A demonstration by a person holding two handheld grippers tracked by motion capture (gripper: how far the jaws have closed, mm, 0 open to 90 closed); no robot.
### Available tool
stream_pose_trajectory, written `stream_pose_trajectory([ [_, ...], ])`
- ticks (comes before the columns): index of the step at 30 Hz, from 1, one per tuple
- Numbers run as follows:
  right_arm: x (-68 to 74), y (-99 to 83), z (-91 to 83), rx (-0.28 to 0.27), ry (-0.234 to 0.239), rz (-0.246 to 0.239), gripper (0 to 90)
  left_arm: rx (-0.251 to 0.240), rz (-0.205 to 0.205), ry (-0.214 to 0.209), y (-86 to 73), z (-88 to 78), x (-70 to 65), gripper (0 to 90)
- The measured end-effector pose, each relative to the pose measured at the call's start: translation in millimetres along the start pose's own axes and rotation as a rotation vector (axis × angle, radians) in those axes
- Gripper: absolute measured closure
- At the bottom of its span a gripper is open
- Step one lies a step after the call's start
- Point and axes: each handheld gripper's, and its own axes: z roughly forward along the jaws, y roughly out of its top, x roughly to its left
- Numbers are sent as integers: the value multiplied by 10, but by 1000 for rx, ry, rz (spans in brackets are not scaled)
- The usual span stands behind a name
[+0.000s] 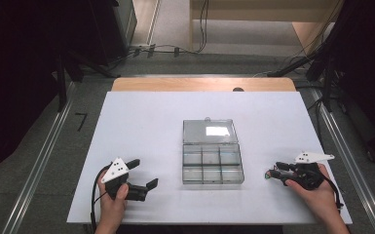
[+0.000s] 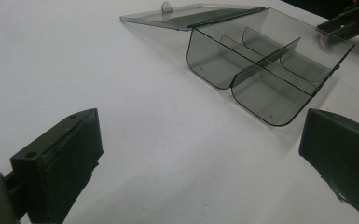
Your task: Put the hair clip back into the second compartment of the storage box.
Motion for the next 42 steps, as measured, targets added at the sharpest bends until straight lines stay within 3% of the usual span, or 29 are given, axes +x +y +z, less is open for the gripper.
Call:
stream_pose_trajectory([
  [7,42,11,31,-8,3,-14,536,6,3,2,0,12,-5,0],
  [16,1,-12,-67,-48,11,-14,682,8,-1,6,0,17,-4,0],
  [22,-19,-17,-137,-86,51,-1,761,9,-4,7,1,19,0,0],
  [30,26,51,-199,-138,149,-1,850,10,-7,9,2,21,0,0],
  [42,153,133,-199,-151,86,-45,859,10,-3,12,2,25,-4,0],
])
